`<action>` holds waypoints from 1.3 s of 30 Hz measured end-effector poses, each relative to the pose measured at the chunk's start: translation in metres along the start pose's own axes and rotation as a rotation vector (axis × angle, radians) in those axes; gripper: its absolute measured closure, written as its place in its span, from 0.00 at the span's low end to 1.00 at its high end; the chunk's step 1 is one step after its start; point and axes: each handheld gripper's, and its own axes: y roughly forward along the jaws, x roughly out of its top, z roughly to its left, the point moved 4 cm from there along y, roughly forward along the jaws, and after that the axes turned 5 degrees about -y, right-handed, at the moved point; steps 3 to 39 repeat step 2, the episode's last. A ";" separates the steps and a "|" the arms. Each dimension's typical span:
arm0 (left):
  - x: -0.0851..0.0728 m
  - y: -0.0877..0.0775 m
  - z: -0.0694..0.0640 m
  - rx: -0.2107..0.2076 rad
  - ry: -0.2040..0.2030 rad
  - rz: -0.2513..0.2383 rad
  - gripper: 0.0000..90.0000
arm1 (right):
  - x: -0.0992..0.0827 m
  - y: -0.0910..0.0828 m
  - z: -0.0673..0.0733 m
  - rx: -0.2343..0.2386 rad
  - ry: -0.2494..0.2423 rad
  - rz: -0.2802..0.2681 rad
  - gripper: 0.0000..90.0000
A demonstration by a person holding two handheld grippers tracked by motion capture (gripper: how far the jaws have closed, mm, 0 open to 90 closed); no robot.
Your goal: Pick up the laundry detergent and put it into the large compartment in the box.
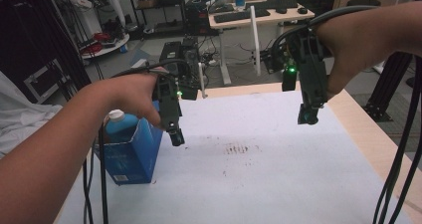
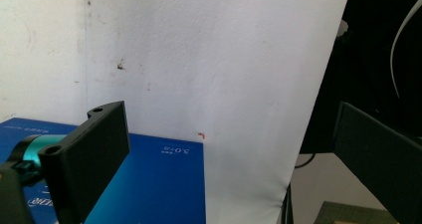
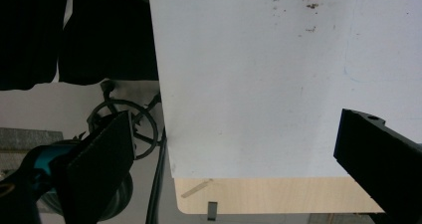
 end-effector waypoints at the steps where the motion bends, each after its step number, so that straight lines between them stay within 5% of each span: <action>1: 0.000 0.000 0.000 -0.003 -0.005 0.003 0.02 | 0.000 0.000 0.000 -0.001 -0.002 0.001 0.02; 39: -0.001 0.000 0.000 -0.004 -0.006 0.001 0.02 | 0.001 0.001 0.000 0.003 -0.003 0.006 0.02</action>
